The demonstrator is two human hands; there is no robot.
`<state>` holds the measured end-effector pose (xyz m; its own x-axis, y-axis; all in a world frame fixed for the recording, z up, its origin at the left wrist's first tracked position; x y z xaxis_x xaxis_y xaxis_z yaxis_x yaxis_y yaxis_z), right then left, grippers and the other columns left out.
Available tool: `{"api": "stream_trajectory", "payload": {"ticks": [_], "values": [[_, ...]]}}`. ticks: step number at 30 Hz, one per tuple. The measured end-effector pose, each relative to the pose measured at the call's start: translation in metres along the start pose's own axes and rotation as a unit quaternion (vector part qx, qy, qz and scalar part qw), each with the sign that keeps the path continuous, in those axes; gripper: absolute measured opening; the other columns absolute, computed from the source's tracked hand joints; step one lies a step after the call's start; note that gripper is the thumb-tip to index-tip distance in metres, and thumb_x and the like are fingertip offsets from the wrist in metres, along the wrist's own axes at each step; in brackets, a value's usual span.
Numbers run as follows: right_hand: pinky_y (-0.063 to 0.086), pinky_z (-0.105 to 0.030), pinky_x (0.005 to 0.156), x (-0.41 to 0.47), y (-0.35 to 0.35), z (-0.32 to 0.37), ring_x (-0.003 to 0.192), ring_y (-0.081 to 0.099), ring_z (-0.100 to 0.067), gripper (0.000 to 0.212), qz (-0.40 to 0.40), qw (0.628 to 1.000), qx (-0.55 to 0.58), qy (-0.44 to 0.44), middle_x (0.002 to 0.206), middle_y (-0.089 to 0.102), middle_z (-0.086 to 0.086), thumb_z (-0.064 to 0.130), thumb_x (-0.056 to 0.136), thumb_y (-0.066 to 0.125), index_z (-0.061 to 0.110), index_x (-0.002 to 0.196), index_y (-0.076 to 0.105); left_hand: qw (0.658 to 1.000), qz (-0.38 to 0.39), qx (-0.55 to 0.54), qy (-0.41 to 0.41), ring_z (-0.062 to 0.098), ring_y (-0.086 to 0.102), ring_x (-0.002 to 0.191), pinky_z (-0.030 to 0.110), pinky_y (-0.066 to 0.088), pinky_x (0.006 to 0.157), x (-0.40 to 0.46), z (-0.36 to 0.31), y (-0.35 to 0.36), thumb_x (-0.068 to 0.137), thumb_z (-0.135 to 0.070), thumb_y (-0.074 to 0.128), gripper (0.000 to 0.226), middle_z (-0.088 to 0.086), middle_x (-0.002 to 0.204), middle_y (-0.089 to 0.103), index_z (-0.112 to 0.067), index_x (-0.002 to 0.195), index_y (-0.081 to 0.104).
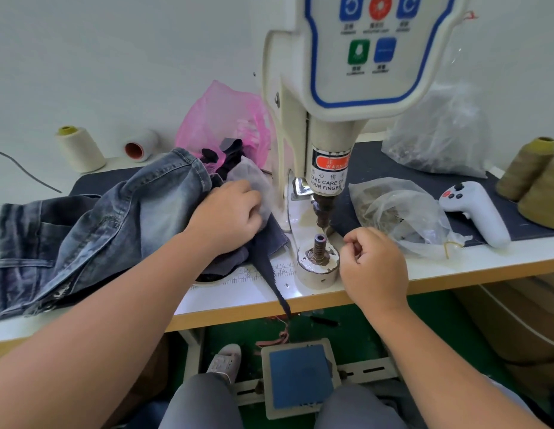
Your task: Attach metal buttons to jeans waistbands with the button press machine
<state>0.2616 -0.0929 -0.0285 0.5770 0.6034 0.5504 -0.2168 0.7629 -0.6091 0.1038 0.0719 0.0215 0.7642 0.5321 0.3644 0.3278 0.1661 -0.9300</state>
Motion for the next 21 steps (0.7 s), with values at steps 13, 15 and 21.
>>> {"api": "stream_trajectory", "payload": {"ticks": [13,15,21], "values": [[0.03,-0.019,0.052,0.0,0.0,-0.001,0.066,0.049,-0.019,0.013,-0.004,1.0,0.001,0.003,0.07,0.058,0.0,-0.002,0.082,0.06,0.008,0.075,0.065,0.994,0.044,0.096,-0.033,0.023,0.036,0.087,0.042,0.025,0.091,0.008,0.005,-0.01,0.099,-0.026,0.037,0.025,-0.006,0.069,0.032,-0.02,0.088,0.058],[0.031,-0.019,0.052,0.0,0.001,-0.001,0.066,0.049,-0.019,0.013,-0.003,1.0,0.0,0.003,0.07,0.058,0.0,-0.001,0.082,0.06,0.008,0.075,0.065,0.992,0.026,0.121,-0.039,0.024,0.036,0.093,0.042,0.025,0.094,0.009,0.01,-0.014,0.097,-0.024,0.04,0.025,-0.002,0.081,0.045,-0.016,0.103,0.063],[0.03,-0.019,0.052,-0.001,0.0,-0.001,0.067,0.05,-0.019,0.012,-0.001,1.0,-0.004,-0.001,0.072,0.06,-0.001,-0.001,0.083,0.06,0.007,0.076,0.067,0.966,0.062,0.24,-0.077,0.03,0.04,0.119,0.045,0.02,0.096,0.003,0.033,-0.013,0.085,-0.023,0.055,0.035,0.002,0.12,0.059,-0.019,0.12,0.054]]}}
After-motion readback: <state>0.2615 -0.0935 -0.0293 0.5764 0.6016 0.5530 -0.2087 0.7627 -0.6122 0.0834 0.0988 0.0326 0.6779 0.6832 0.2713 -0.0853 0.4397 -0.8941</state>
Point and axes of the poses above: each hand's wrist, its own x-axis towards the middle knuckle, its own y-axis out of the palm, z = x × y, the point moved 6 cm from there along x, towards the middle knuckle
